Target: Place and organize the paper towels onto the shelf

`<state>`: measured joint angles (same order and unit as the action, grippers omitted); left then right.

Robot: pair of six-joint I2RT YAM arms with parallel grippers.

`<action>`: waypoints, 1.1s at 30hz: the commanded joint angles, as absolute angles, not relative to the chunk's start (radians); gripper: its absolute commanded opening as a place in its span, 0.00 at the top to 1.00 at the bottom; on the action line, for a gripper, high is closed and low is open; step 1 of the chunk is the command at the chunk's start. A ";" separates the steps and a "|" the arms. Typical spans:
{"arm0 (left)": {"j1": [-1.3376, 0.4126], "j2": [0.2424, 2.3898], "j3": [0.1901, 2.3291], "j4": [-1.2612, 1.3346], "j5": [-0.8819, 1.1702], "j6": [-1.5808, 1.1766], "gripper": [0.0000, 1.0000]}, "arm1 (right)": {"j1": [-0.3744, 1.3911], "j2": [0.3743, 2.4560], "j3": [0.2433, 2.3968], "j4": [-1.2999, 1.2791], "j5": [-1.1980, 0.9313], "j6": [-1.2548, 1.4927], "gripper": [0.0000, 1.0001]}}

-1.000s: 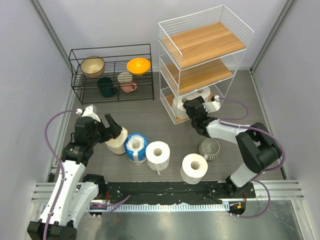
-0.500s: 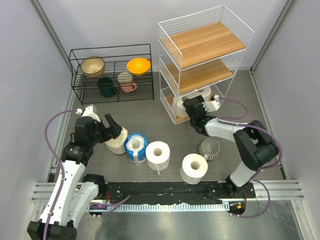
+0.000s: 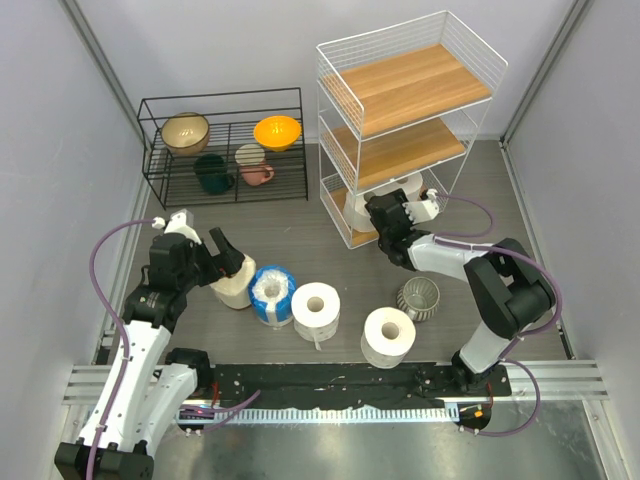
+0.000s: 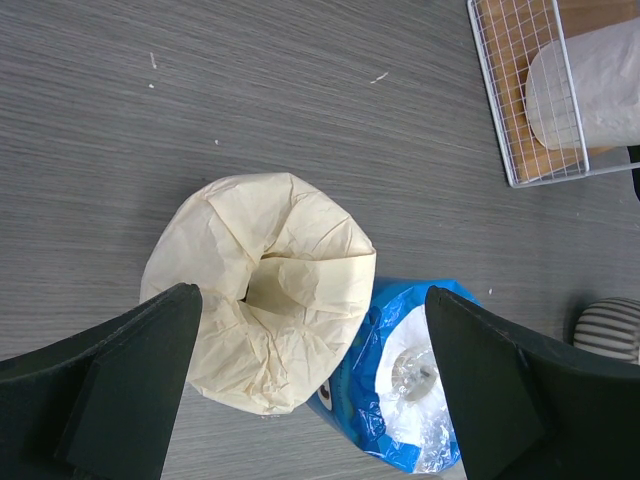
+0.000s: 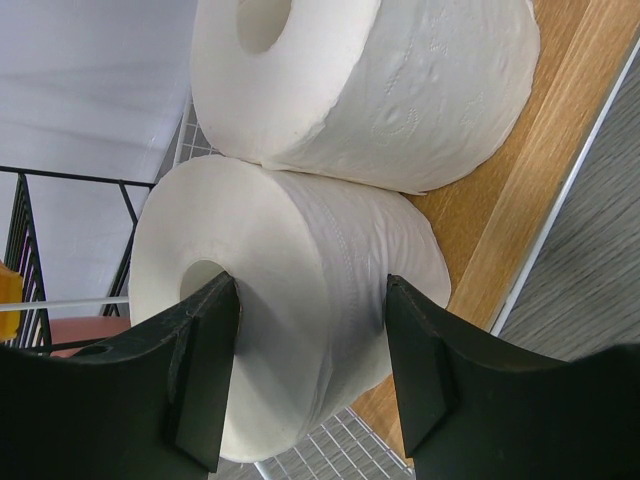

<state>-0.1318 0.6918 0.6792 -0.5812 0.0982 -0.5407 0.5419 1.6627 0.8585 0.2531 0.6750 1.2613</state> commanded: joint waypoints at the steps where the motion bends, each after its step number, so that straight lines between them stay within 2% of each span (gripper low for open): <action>1: -0.135 0.692 0.676 -0.554 0.115 -0.532 0.00 | 0.540 1.666 0.902 0.311 0.739 1.267 0.54; 11: -0.135 0.693 0.676 -0.552 0.117 -0.532 0.00 | 0.538 1.657 0.890 0.324 0.724 1.269 0.37; 18: -0.137 0.693 0.676 -0.554 0.117 -0.532 0.01 | 0.540 1.651 0.888 0.356 0.716 1.252 0.30; 33: -0.135 0.695 0.675 -0.552 0.115 -0.532 0.00 | 0.540 1.574 0.822 0.403 0.700 1.246 0.27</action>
